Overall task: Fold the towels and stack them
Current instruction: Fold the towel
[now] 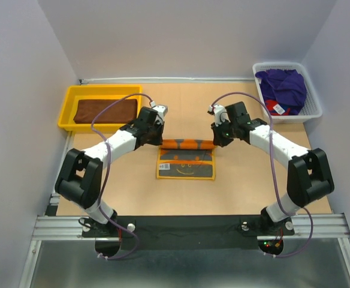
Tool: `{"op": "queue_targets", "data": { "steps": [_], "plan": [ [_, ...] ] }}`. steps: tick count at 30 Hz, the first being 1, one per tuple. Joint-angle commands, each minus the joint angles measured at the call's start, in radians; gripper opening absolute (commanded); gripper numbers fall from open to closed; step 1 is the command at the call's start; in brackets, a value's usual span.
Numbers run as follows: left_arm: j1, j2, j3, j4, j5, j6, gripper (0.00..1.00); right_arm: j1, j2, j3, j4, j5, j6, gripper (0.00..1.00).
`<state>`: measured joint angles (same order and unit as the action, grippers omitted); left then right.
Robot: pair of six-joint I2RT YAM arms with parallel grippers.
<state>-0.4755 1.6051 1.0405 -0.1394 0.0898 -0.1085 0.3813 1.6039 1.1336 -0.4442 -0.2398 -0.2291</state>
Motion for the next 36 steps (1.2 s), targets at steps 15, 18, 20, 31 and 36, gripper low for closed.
{"op": "queue_targets", "data": {
  "steps": [15, 18, 20, 31, 36],
  "plan": [
    [-0.022, -0.215, -0.312, -0.006, 0.059, -0.24, 0.0, -0.005, -0.165, -0.27, -0.039, -0.112, 0.355, 0.0],
    [-0.023, -0.203, -0.332, 0.011, 0.06, -0.261, 0.0, -0.005, -0.147, -0.273, -0.039, -0.108, 0.372, 0.01],
    [-0.026, -0.189, -0.332, 0.015, 0.064, -0.267, 0.0, -0.005, -0.13, -0.271, -0.037, -0.099, 0.382, 0.01],
    [-0.044, -0.166, -0.329, -0.012, 0.039, -0.299, 0.12, -0.005, -0.077, -0.281, -0.037, -0.108, 0.441, 0.2],
    [-0.072, -0.288, -0.332, -0.048, 0.05, -0.344, 0.6, -0.001, -0.165, -0.255, -0.05, -0.171, 0.444, 0.48]
  ]
}}
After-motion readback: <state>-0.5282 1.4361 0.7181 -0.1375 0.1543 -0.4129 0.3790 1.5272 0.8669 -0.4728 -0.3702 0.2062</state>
